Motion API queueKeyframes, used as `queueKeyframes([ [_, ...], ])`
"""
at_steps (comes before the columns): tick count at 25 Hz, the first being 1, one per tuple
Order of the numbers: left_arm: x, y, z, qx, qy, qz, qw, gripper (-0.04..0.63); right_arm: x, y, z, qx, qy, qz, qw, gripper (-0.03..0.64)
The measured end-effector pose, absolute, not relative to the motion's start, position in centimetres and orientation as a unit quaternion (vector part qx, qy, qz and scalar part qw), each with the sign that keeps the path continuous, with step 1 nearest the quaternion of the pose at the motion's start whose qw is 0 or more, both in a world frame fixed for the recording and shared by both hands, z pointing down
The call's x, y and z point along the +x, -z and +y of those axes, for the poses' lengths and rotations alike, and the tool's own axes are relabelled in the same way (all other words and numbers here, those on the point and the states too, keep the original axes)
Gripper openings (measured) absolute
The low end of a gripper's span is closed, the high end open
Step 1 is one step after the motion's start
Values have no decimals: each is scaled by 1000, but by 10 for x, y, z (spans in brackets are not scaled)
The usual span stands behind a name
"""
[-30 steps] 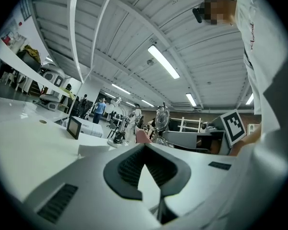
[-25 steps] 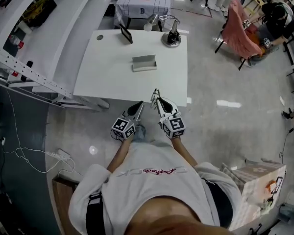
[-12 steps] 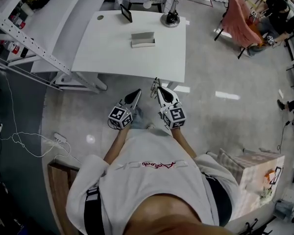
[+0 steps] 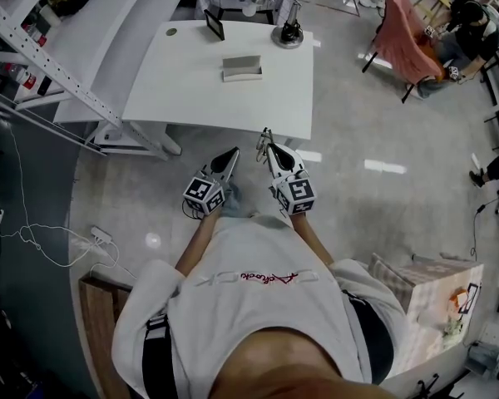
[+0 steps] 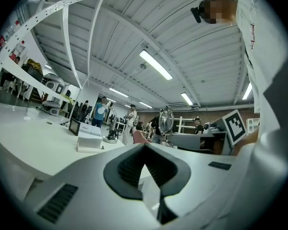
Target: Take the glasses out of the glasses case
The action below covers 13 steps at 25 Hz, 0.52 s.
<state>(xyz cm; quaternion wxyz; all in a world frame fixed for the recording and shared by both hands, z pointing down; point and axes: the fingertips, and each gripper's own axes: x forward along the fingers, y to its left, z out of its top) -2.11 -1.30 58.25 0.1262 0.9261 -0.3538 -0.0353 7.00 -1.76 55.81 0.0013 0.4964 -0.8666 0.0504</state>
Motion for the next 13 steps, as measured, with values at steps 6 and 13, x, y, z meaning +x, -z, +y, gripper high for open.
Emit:
queueKeyframes([
  [6, -19, -584, -15, 925, 35, -355, 129, 21, 73, -557, -19, 495, -48, -868, 1, 28],
  [13, -13, -587, -17, 926, 30, -353, 130, 21, 78, -561, -21, 492, -49, -869, 5, 28],
])
